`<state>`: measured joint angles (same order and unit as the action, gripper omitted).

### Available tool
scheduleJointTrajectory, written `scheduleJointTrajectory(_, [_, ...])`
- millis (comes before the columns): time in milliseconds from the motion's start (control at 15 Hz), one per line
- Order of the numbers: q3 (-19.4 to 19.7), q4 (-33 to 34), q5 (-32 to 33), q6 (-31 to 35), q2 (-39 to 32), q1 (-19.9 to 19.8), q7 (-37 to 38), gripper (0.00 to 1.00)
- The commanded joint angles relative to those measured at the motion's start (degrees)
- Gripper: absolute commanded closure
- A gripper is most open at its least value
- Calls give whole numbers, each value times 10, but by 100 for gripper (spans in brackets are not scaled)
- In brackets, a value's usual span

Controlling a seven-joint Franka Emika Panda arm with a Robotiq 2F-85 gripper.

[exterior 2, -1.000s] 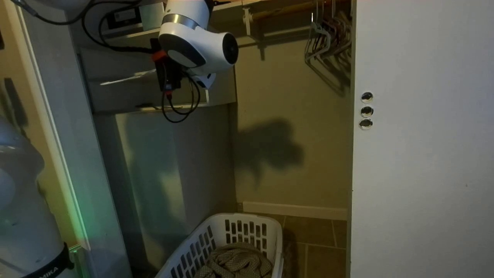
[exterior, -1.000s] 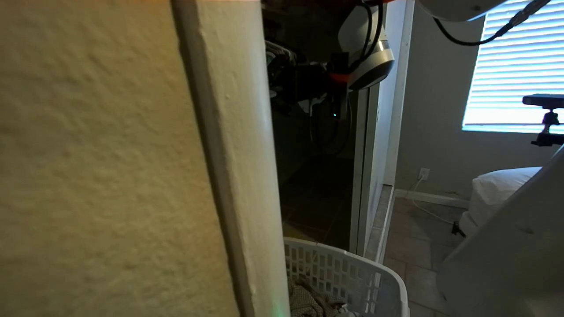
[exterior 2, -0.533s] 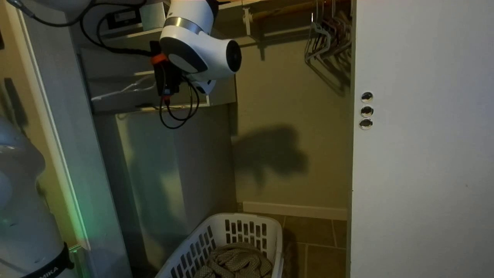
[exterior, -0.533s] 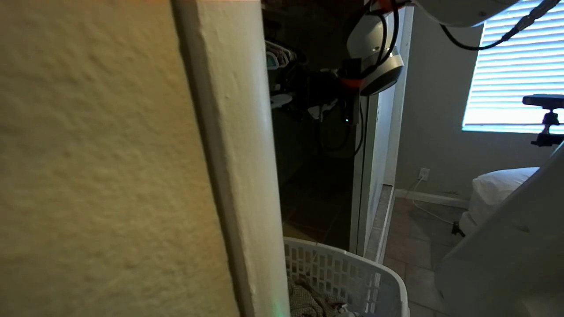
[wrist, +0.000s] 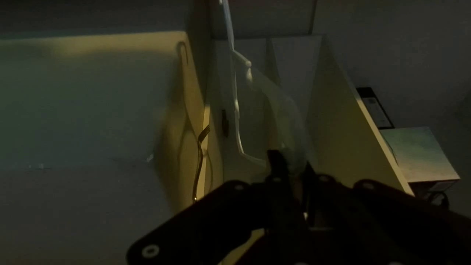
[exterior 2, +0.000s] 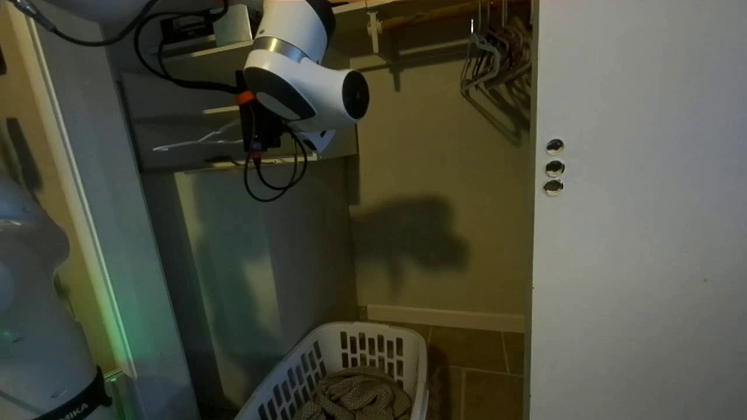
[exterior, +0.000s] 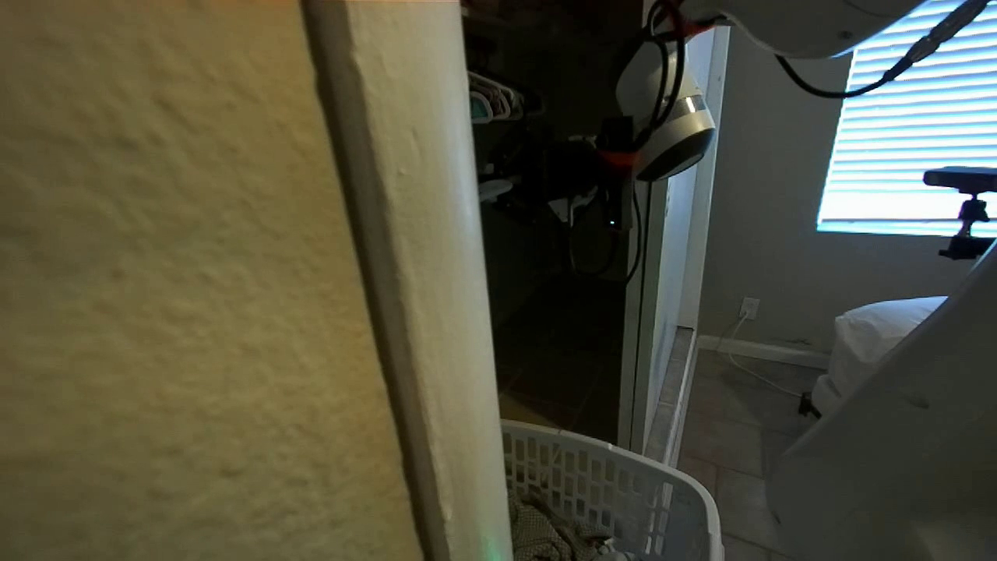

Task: Move the hanger to the bottom shelf

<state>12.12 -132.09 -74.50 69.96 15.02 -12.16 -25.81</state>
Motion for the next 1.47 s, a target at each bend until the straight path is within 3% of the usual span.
scheduleJointTrajectory(0, [-32, 11, -42, 70, 9, 10, 48, 97])
scheduleJointTrajectory(467, [-100, 47, -129, 260, 8, 49, 130, 97])
scheduleJointTrajectory(1000, [-168, 68, -161, 503, -14, 103, 138, 97])
scheduleJointTrajectory(1400, [-197, 98, -153, 639, -45, 135, 159, 97])
